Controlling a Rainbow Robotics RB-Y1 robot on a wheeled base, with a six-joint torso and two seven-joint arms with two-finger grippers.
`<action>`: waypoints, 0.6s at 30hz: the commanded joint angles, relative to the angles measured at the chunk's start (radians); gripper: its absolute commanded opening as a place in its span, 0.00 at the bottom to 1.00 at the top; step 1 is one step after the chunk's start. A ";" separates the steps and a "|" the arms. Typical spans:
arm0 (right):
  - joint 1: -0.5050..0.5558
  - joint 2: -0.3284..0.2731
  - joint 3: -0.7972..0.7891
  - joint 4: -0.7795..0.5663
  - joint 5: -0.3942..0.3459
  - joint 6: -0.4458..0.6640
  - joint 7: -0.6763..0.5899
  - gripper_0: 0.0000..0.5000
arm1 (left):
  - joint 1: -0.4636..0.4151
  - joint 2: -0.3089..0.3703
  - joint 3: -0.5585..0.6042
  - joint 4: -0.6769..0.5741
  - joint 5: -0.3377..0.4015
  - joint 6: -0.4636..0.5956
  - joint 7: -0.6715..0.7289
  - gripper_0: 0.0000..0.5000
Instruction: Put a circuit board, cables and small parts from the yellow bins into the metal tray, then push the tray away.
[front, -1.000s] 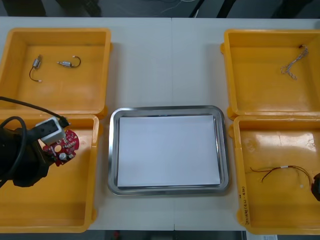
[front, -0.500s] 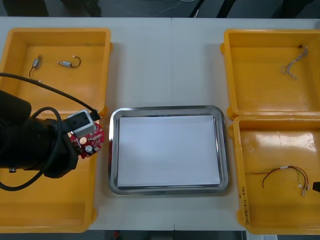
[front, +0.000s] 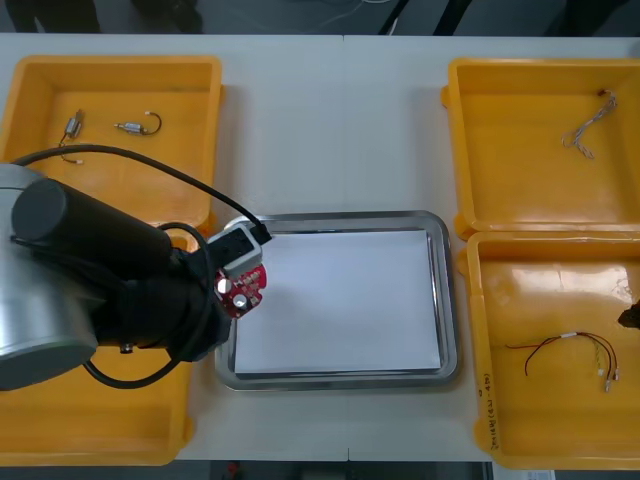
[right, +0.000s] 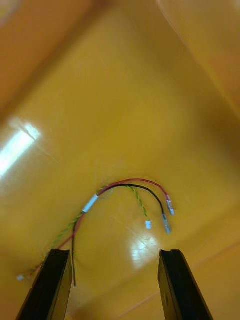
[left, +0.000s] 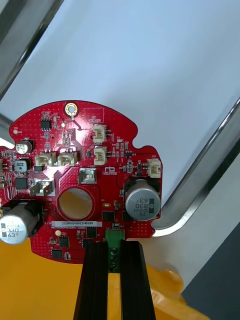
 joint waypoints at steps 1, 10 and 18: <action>-0.027 0.018 -0.012 -0.028 0.022 0.010 -0.089 1.00 | -0.086 -0.042 -0.104 -0.030 -0.053 0.007 0.142 0.00; -0.076 0.028 0.043 0.015 0.064 0.010 -0.257 1.00 | -0.146 -0.059 -0.230 0.017 -0.091 -0.028 0.185 0.00; -0.111 0.034 0.102 0.062 0.103 0.010 -0.336 1.00 | -0.169 -0.060 -0.336 0.091 -0.137 -0.126 0.218 0.00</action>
